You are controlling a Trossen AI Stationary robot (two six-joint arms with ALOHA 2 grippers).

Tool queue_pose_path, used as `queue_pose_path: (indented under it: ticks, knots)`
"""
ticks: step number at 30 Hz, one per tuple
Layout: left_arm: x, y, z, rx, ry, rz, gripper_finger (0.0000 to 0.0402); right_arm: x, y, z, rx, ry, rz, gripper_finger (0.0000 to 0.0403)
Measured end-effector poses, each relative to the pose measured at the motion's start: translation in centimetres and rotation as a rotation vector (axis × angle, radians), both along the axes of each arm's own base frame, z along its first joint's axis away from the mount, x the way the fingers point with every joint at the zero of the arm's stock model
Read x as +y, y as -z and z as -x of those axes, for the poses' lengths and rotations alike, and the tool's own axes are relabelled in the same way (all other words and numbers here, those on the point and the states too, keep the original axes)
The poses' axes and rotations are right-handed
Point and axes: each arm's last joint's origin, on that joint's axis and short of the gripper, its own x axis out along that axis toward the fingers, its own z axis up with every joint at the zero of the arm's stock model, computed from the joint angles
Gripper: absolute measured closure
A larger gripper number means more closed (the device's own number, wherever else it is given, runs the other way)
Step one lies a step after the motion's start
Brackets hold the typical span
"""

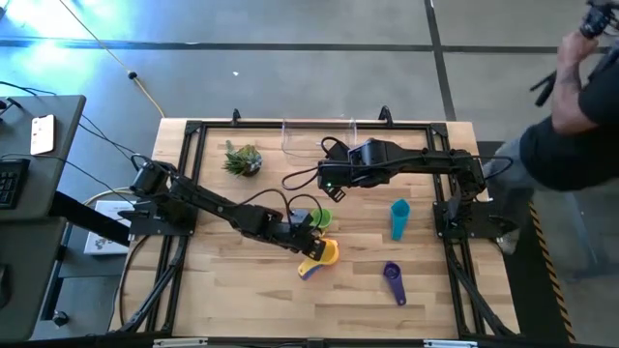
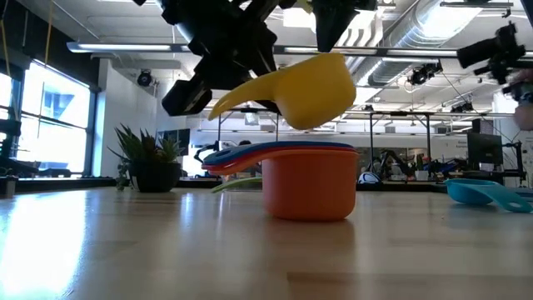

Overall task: Nest measuring cups in basket
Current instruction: Stack the yellow measuring cup into the blue measuring cup, then stack the green measuring cup into the yellow measuring cup

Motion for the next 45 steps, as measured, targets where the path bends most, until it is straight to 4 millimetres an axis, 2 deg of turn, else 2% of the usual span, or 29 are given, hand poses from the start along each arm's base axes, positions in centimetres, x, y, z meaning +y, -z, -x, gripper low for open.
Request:
queue_pose_path:
  ticks: [20,34,45]
  knots:
    - [0.28,0.31,0.26,0.054,-0.001,0.034,0.0380,0.02,0.01,0.00,0.009,-0.016,-0.004,0.0341]
    - [0.44,0.31,0.21,0.057,0.013,0.043,0.0321,0.02,0.01,0.00,0.009,-0.016,-0.004,0.0341]
    - [0.87,0.25,0.25,0.069,0.129,-0.010,0.0316,0.15,0.08,-0.01,0.010,-0.026,-0.053,0.0341]
